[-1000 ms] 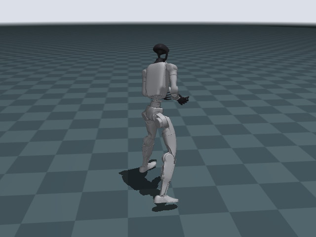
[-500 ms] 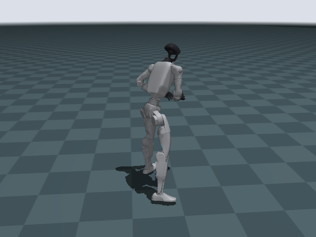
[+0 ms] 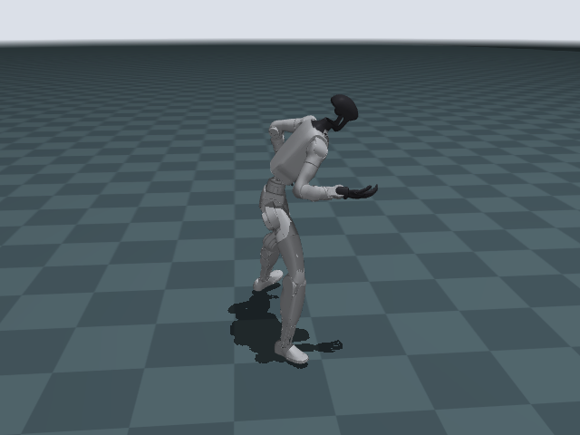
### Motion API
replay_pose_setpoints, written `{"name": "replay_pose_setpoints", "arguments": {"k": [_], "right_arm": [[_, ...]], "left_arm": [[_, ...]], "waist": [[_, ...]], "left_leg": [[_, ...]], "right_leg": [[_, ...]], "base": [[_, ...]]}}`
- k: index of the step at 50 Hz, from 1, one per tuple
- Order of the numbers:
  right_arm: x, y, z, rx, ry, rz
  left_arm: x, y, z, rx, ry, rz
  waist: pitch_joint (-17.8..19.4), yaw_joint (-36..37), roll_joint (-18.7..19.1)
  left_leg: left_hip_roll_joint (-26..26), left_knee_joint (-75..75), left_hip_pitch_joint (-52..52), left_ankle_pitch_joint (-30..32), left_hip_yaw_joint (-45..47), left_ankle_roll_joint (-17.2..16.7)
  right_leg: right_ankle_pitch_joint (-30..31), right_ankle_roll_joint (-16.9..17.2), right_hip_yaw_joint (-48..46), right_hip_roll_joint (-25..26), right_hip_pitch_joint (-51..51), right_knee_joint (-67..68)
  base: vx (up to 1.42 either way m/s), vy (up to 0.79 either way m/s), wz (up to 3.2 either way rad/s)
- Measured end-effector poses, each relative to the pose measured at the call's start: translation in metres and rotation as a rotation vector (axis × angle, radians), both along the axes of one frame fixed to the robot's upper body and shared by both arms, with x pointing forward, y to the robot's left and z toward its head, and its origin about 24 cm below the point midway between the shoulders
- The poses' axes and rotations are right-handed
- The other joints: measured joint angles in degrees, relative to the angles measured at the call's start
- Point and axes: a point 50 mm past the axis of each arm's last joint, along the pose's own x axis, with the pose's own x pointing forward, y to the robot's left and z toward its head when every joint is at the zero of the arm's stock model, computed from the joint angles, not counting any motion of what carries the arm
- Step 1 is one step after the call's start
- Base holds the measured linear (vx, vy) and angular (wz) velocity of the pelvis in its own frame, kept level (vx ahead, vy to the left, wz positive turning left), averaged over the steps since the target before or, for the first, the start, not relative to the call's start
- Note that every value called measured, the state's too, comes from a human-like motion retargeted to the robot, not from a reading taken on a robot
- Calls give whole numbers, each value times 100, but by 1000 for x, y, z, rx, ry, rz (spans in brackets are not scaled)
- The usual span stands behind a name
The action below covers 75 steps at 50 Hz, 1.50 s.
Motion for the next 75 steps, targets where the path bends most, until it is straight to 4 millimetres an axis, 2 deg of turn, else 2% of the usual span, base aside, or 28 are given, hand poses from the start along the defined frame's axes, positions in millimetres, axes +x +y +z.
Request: {"name": "replay_pose_setpoints", "arguments": {"k": [2,3,5,6,7,8,10,12,13,15,17,20,22,25,28,30,32,35,40,45,49,52,55,58,60,65,70,75], "right_arm": [[9,-56,21,-220,-17,-264],[17,-97,31,-292,29,-463],[19,-204,47,-276,230,-941],[3,-264,55,-183,384,-1187],[-32,-313,63,-39,530,-1400],[-80,-346,69,136,674,-1540],[-157,-363,79,454,747,-1658],[-188,-364,103,504,630,-1709],[-188,-363,118,403,573,-1714],[-168,-356,153,58,480,-1693],[-148,-338,191,-199,356,-1676],[-134,-301,245,-330,91,-1633],[-126,-271,272,-343,-90,-1591],[-106,-214,298,-326,-394,-1465],[-77,-127,302,-333,-710,-1168],[-61,-73,285,-397,-825,-927],[-46,-27,250,-482,-847,-676],[-37,17,189,-557,-773,-356],[-33,54,129,-659,-711,-196],[-30,58,100,-790,-760,-447],[-27,61,68,-774,-674,-459],[-25,66,37,-723,-533,-348],[-24,73,6,-681,-374,-244],[-20,82,-19,-599,-202,-85],[-17,90,-31,-549,-110,31],[-13,101,-59,-449,81,168],[-11,89,-105,-144,470,220],[-14,59,-128,108,653,204]], "left_arm": [[-32,10,-36,-26,211,72],[-45,14,-52,-16,322,81],[-65,22,-77,29,530,55],[-67,28,-84,57,615,17],[-69,35,-88,87,691,-23],[-69,42,-89,118,751,-74],[-67,50,-88,141,805,-132],[-55,51,-83,130,753,-133],[-49,51,-80,119,713,-132],[-45,48,-71,110,639,-136],[-43,47,-58,125,568,-141],[-24,52,-32,182,464,-181],[-3,58,-13,255,401,-205],[31,68,5,385,329,-186],[81,60,12,404,209,-79],[117,41,21,317,83,-17],[149,10,35,146,-69,10],[175,-43,59,-151,-263,-58],[172,-137,101,-574,-475,-421],[153,-188,132,-609,-608,-697],[135,-194,131,-534,-670,-760],[121,-196,117,-571,-626,-814],[111,-196,100,-620,-543,-816],[109,-193,89,-683,-478,-728],[109,-189,85,-701,-456,-658],[106,-170,78,-676,-448,-509],[101,-146,68,-946,-405,-193],[82,-109,52,-997,-410,-11]], "waist": [[-399,-94,-240],[-599,-92,-384],[-938,47,-709],[-1043,184,-870],[-1132,314,-1028],[-1188,428,-1179],[-1264,520,-1395],[-1312,579,-1399],[-1354,610,-1327],[-1511,679,-1083],[-1660,789,-818],[-1705,926,-714],[-1548,937,-923],[-1190,784,-1328],[-954,510,-1396],[-918,393,-1358],[-939,272,-1304],[-1097,109,-1232],[-1504,-403,-947],[-1625,-686,-767],[-1687,-293,-827],[-1725,156,-910],[-1714,527,-982],[-1612,671,-893],[-1484,659,-689],[-982,316,-359],[-428,273,-68],[245,-125,337]], "left_leg": [[-14,-546,455,-393,49,68],[-87,-762,645,-583,-25,98],[-339,-948,886,-814,-339,118],[-550,-863,898,-835,-581,79],[-797,-744,877,-842,-846,28],[-1118,-558,793,-821,-1159,-45],[-1928,-179,555,-729,-1850,-129],[-2716,36,338,-591,-2657,-163],[-3034,44,269,-507,-3119,-206],[-3474,-109,242,-297,-4117,-335],[-3592,-218,290,-160,-4646,-360],[-3501,163,362,-718,-4058,-49],[-3450,812,431,-1654,-3563,163],[-3397,2022,388,-2682,-3320,141],[-3094,2639,322,-2969,-3262,-106],[-2936,2462,496,-2943,-3252,-167],[-2792,2009,792,-2726,-3284,-144],[-2500,1243,1227,-2216,-3316,11],[-1929,582,1265,-1310,-2947,400],[-1863,774,803,-1046,-2060,349],[-2421,596,690,-1375,-2008,146],[-3080,149,598,-1650,-2965,127],[-3502,-179,473,-1579,-3925,361],[-3188,26,430,-1513,-3979,623],[-2725,160,523,-1627,-3961,551],[-2089,373,776,-1795,-4080,206],[-1967,549,962,-1844,-4110,286],[-1800,1036,960,-2200,-4397,-149]], "right_leg": [[-263,141,58,257,-81,298],[-362,158,85,413,-47,324],[-444,87,81,824,228,50],[-351,4,35,1093,503,-330],[-201,-74,-7,1358,792,-753],[62,-141,-40,1615,1110,-1263],[799,-194,115,1998,1653,-2158],[1595,-177,845,2329,1963,-2609],[1887,-165,1343,2515,2051,-2688],[2036,-154,2084,2813,2156,-2615],[1685,-212,2036,2766,2226,-2509],[1129,-133,1543,2163,2281,-2812],[877,93,1440,1584,2186,-3142],[590,298,1330,776,1966,-3501],[634,319,876,506,1831,-3608],[890,319,515,469,1875,-3548],[1161,319,334,547,1979,-3446],[1338,260,238,804,2076,-3278],[896,-7,-291,1268,2141,-2984],[475,-34,-770,1489,2250,-2833],[345,116,-729,1716,2255,-2820],[314,252,-617,1984,2347,-2899],[266,192,-538,2285,2506,-3012],[223,-260,-303,2434,2328,-2288],[308,-482,146,2433,1852,-974],[406,56,1664,2299,652,1163],[179,-279,1351,1111,788,-405],[-318,-353,1735,398,1129,-2437]], "base": [[43,-83,-97],[47,-83,-95],[49,-83,-90],[48,-81,-79],[47,-77,-64],[46,-72,-46],[43,-64,-20],[40,-56,-17],[39,-54,-48],[41,-52,-92],[42,-51,-125],[39,-52,-99],[36,-59,-71],[33,-66,-48],[29,-69,-25],[35,-63,-9],[42,-61,6],[43,-64,15],[33,-60,58],[22,-48,70],[22,-39,-20],[23,-32,-55],[20,-27,-42],[15,-23,-32],[15,-23,-28],[18,-30,16],[20,-37,17],[25,-54,56]]}}
